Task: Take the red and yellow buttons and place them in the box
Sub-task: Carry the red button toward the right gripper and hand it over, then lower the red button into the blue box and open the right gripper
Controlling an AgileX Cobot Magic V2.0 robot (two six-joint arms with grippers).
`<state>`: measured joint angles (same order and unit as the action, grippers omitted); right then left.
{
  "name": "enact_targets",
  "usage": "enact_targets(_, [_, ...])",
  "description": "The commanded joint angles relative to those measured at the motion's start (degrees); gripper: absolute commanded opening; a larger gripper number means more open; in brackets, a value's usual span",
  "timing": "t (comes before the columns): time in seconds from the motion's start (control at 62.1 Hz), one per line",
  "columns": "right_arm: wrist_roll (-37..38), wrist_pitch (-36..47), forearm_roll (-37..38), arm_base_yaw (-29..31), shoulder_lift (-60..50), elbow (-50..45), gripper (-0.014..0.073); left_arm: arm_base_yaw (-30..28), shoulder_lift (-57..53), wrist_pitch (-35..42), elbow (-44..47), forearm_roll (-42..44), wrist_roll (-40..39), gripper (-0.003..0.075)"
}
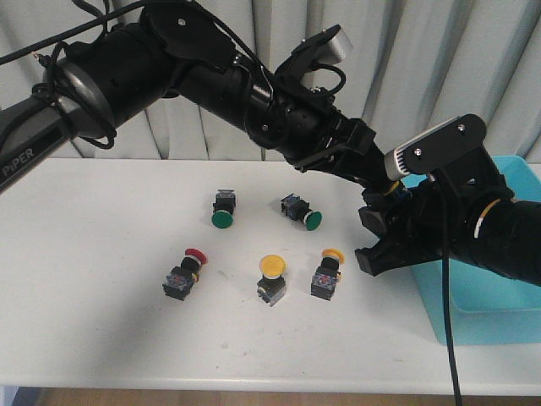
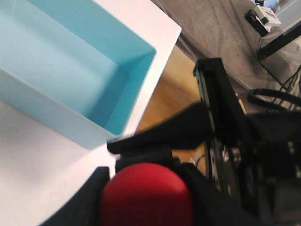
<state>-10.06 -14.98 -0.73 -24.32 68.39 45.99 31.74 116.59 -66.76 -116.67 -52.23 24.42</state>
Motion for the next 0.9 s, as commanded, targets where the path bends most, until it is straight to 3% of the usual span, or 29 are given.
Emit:
enact_targets(0.0, [-0.40,4.45,-0.26,0.04,-1.09,1.85,0.0004,0.35,-3.72,1.48,-1.71,-4.14,-0.49,0.0002])
enact_targets(0.145, [-0.34,4.45,-0.38,0.04,-1.09,1.85,-0.0008,0.35,-3.72,1.29,-1.71,-3.52,-0.42,0.0058])
enact_targets(0.241, [-0.40,4.40,-0.31,0.04,-1.09,1.85,-0.0007,0.35,-3.72,1.23,-1.71,-2.37,0.22,0.0137])
enact_targets(0.483, [-0.11,3.99,-0.20,0.23,-1.09,1.85,-0.0005,0.87,-3.94,-1.44,-1.71,-0.16,0.16,0.0454])
enact_targets(0.596, [-0.11,3.93,0.20,0.23,-1.09,1.92,-0.0003,1.49,-4.65,-1.40,-1.71,0.42,0.78,0.0554])
enact_targets(0.708, [-0.11,3.79,0.34,0.23,-1.16,2.11,-0.0003,1.76,-5.71,-1.40,-1.71,3.27,1.52,0.0589])
enact_targets(0.885, [0.92,4.57,3.09,0.68,-1.15,2.11,0.0000,1.88,-7.85,-1.65,-1.71,9.78,1.05,0.0577])
